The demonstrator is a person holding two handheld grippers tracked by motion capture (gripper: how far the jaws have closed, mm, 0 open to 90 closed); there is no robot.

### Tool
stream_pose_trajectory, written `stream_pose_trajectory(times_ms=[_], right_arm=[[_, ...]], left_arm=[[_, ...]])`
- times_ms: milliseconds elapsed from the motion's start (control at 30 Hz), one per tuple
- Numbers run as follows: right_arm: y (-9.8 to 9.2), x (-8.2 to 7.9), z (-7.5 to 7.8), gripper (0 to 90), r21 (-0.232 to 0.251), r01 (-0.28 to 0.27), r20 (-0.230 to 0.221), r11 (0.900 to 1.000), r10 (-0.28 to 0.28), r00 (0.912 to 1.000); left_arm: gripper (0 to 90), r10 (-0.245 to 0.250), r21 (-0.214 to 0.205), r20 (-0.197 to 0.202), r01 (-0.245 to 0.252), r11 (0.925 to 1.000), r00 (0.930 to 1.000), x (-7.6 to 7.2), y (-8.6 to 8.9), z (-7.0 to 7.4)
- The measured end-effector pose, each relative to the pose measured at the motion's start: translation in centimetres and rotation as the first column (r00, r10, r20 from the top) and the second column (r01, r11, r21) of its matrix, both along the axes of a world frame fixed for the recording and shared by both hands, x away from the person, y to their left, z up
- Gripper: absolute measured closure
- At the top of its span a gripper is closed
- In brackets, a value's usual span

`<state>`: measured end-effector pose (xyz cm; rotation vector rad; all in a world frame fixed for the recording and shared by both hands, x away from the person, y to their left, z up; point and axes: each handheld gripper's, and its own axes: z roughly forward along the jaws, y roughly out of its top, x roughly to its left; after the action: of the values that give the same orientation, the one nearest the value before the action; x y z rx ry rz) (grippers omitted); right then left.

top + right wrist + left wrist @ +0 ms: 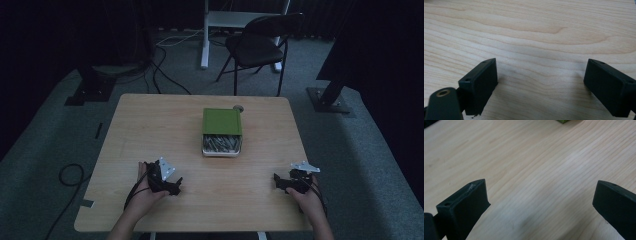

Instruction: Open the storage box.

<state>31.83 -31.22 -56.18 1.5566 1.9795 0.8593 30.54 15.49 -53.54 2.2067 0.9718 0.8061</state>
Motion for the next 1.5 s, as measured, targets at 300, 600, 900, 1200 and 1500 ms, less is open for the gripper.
stream_pose_trajectory(times_ms=[300,600,900,1200,1500], right_arm=[[0.0,0.0,0.0,11.3,0.001,0.001,-0.001,1.0000,-0.001,1.0000],[0.0,0.0,0.0,11.3,0.001,0.001,-0.001,1.0000,-0.001,1.0000],[0.0,0.0,0.0,11.3,0.001,0.001,-0.002,1.0000,-0.001,1.0000],[0.0,0.0,0.0,11.3,0.001,0.001,-0.002,1.0000,-0.001,1.0000],[0.0,0.0,0.0,11.3,0.001,0.001,-0.002,1.0000,-0.001,1.0000]], left_arm=[[2.0,-0.072,0.041,0.037,0.070,0.9967,0.9967,0.3,-2.5,0.1],[2.0,-0.132,0.115,0.091,0.121,0.9859,0.9871,0.4,-4.3,0.3],[6.9,-0.190,0.172,0.131,0.166,0.9710,0.9731,0.3,-6.5,0.2],[12.8,-0.260,0.258,0.172,0.211,0.9428,0.9502,0.4,-7.9,0.3],[14.9,-0.349,0.371,0.212,0.255,0.8930,0.9128,0.6,-9.8,0.4]])
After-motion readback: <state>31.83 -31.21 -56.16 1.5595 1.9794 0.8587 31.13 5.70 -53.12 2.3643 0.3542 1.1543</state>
